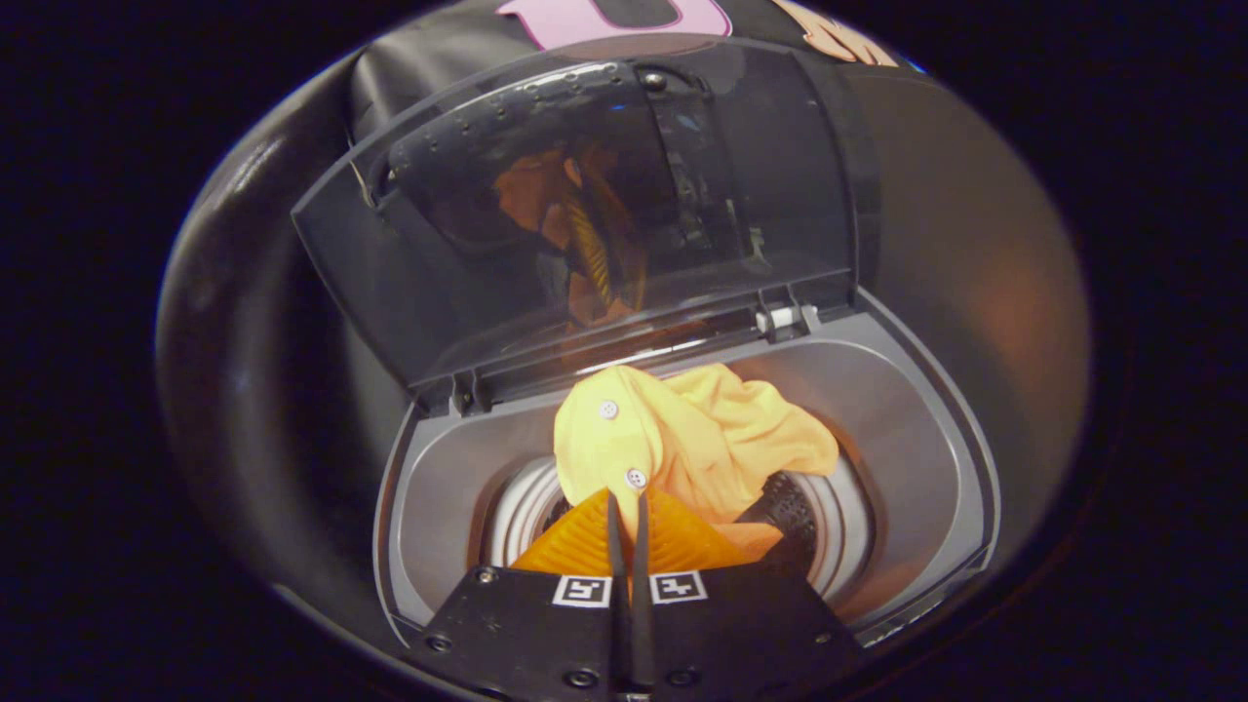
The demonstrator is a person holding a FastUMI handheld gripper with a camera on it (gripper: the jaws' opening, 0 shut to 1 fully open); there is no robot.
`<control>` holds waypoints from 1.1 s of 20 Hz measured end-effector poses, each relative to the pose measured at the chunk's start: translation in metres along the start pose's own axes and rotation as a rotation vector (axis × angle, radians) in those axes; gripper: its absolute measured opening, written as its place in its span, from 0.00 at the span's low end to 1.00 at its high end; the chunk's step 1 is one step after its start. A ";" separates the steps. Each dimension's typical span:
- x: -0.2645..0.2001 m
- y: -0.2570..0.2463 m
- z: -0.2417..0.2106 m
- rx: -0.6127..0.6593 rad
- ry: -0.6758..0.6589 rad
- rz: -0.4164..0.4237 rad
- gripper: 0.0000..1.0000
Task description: Put the clothes into the washing machine and then close the washing machine lid.
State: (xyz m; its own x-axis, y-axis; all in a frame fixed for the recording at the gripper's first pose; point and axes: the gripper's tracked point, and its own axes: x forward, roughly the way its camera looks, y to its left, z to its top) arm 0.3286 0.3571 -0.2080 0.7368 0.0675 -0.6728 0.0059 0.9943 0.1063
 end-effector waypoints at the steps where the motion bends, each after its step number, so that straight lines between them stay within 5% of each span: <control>1: 0.000 0.000 -0.002 -0.008 0.006 0.003 0.02; 6: -0.002 -0.002 0.000 -0.008 -0.005 0.002 0.07; 11: -0.009 0.003 0.002 -0.033 -0.033 0.027 0.28; 14: -0.018 0.003 0.022 0.007 -0.099 0.022 0.44; 21: -0.046 0.009 0.065 0.020 -0.175 0.027 0.99; 22: -0.051 0.009 0.073 0.008 -0.196 0.020 0.98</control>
State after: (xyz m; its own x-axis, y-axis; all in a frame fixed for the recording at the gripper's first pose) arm 0.3408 0.3567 -0.1189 0.8543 0.0695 -0.5151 -0.0056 0.9922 0.1247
